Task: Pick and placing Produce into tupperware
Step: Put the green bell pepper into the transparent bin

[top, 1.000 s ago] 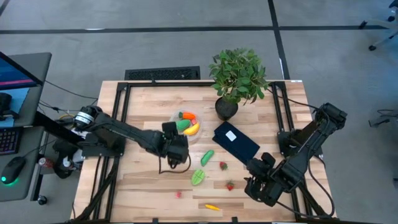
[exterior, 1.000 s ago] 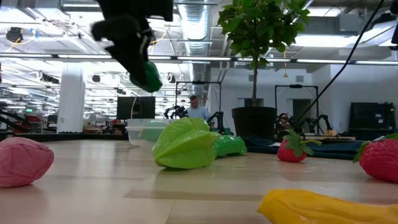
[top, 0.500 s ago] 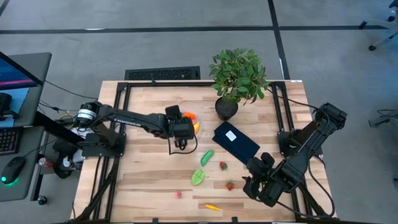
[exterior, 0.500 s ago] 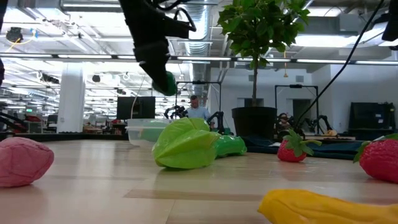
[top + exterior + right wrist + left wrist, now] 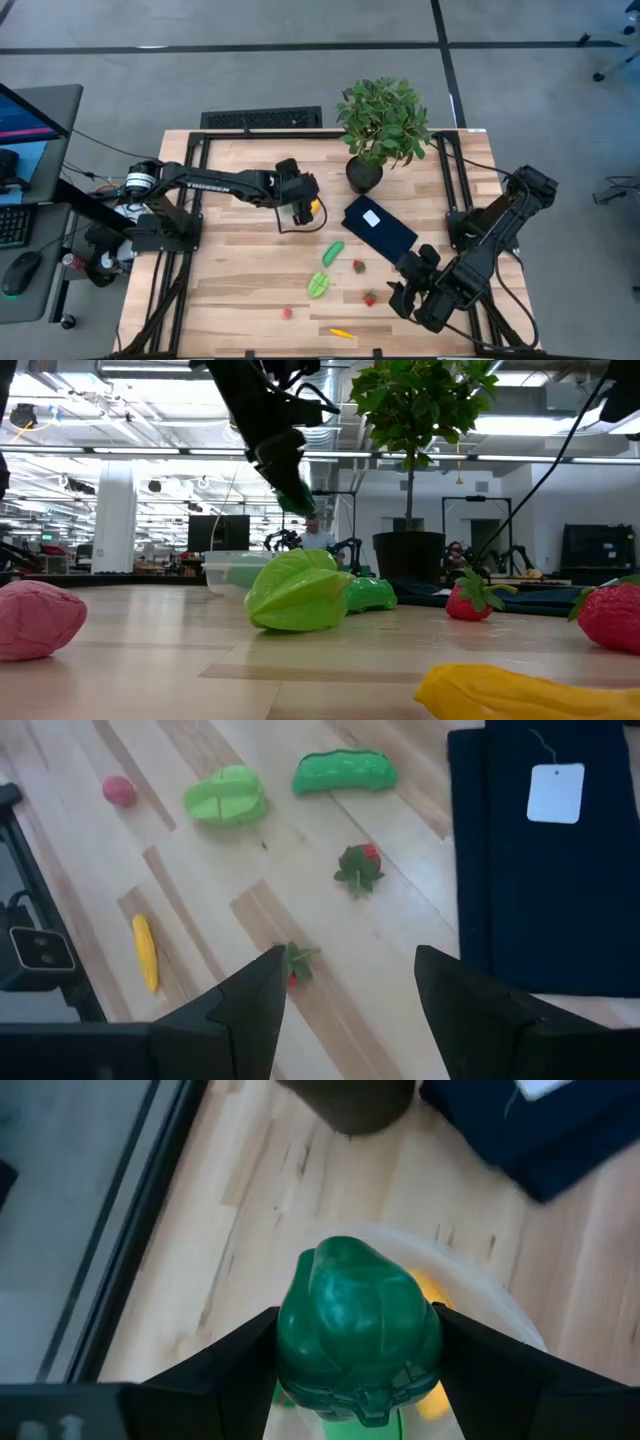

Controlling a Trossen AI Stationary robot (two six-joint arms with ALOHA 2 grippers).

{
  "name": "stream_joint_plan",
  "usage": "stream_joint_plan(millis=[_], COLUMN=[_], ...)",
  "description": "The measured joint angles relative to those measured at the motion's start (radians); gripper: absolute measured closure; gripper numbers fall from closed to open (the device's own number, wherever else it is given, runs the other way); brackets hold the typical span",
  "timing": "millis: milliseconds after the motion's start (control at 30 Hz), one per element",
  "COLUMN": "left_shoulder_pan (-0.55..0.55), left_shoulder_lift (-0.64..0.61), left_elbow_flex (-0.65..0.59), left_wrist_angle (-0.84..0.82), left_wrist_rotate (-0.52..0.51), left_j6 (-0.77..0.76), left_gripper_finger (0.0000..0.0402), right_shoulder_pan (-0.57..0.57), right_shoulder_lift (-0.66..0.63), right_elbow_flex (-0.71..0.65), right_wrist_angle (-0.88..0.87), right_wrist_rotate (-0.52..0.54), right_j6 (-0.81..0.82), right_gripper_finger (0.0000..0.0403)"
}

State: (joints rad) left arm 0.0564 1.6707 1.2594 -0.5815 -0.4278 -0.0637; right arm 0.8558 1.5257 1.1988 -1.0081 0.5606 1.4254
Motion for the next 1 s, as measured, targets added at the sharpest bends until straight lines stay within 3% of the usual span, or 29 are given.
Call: stream_joint_plan(millis=[400, 600, 1000], left_shoulder_pan=[0.088, 0.101, 0.113], left_shoulder_lift=[0.003, 0.077, 0.132], left_elbow_flex=[0.0, -0.001, -0.001], left_wrist_angle=[0.037, 0.067, 0.066], left_wrist_rotate=[0.11, 0.159, 0.16], left_j6=[0.018, 0.019, 0.035], left_gripper_finger=[0.0166, 0.0166, 0.0166], right_shoulder_pan=[0.0, 0.0, 0.0], right_shoulder_lift=[0.0, 0.0, 0.0], right_elbow_flex=[0.0, 0.0, 0.0], right_wrist_angle=[0.0, -0.001, 0.011], right_wrist_rotate=[0.07, 0.093, 0.095], right_j6=[0.033, 0.042, 0.043], right_gripper_finger=[0.0189, 0.0189, 0.0189])
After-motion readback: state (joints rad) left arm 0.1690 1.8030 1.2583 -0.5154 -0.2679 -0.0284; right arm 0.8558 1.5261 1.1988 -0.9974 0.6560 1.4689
